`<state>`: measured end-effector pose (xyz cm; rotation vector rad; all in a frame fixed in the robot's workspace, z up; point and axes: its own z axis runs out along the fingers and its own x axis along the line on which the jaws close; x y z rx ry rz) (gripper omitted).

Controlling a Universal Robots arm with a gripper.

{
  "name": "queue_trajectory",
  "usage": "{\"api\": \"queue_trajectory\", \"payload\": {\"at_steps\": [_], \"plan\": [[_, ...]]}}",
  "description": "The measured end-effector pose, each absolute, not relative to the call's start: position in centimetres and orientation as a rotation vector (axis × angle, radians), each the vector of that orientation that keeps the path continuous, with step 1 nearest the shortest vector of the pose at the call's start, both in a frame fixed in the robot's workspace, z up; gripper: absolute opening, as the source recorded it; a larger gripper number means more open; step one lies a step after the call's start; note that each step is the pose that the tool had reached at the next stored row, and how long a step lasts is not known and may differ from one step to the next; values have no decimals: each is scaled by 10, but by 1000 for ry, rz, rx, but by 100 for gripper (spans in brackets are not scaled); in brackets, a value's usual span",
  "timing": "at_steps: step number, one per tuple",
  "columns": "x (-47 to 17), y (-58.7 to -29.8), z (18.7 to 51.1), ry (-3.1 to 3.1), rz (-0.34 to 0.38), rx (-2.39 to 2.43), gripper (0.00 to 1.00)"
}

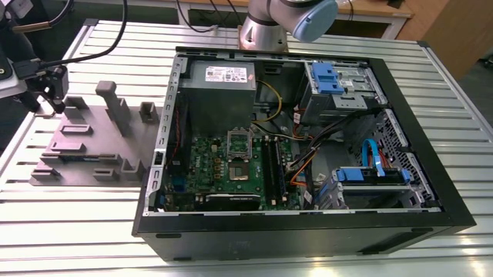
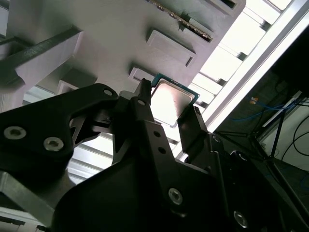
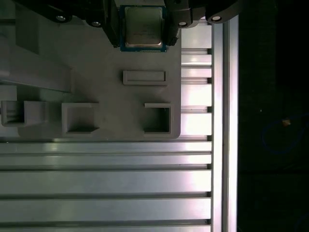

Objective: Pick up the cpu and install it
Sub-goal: 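Pick up the cpu and move it towards the insertion slot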

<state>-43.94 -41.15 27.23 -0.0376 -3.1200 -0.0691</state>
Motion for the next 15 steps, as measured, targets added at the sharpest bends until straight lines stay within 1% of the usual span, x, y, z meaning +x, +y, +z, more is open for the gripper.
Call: {"api": "queue_trajectory", "payload": {"at_steps": [15], "plan": [[-439, -412, 277, -3120, -69, -37, 47]]}}
